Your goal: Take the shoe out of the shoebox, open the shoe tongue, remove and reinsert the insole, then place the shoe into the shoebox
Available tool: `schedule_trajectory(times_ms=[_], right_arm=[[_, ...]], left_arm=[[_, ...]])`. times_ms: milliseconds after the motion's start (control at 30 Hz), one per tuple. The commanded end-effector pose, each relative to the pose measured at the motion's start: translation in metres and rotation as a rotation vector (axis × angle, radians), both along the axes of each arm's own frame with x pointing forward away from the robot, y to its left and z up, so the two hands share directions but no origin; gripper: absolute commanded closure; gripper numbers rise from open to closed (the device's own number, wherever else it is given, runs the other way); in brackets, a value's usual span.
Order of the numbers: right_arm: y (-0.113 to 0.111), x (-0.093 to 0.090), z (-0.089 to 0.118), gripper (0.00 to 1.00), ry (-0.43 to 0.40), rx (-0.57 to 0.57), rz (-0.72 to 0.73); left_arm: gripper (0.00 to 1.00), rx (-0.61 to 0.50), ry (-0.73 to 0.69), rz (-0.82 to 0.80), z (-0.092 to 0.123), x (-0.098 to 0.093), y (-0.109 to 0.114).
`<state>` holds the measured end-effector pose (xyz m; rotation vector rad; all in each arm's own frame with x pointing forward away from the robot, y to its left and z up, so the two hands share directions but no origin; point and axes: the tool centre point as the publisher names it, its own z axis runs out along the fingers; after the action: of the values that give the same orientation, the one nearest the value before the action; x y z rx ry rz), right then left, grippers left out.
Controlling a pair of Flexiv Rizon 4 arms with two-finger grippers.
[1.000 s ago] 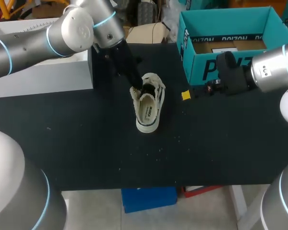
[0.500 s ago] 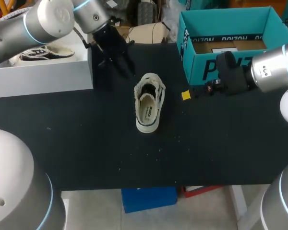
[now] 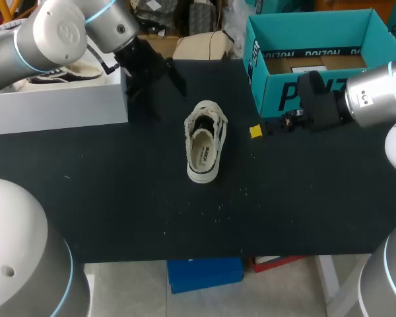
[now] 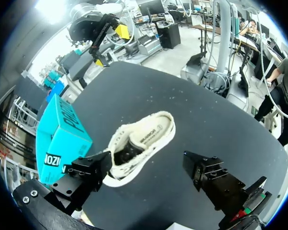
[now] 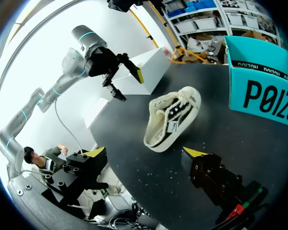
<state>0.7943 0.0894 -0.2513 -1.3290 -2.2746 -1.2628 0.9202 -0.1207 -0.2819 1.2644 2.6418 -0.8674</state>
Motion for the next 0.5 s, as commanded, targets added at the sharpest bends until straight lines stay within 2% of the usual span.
schedule_trajectory(times_ms=[33, 133, 333, 500], right_arm=[[0.001, 0.001, 0.0, 0.0, 0.001, -0.002, 0.0], [0.001, 0.001, 0.0, 0.0, 0.001, -0.002, 0.0], [0.001, 0.001, 0.0, 0.0, 0.001, -0.002, 0.0], [0.001, 0.001, 0.0, 0.0, 0.001, -0.002, 0.0]], left_arm=[[0.0, 0.001, -0.004, 0.003, 0.0, -0.001, 0.0], [0.0, 0.001, -0.004, 0.003, 0.0, -0.001, 0.0], [0.0, -0.105, 0.179, 0.14, 0.004, -0.011, 0.007], [0.0, -0.107, 0.274, 0.224, 0.009, -0.024, 0.017]])
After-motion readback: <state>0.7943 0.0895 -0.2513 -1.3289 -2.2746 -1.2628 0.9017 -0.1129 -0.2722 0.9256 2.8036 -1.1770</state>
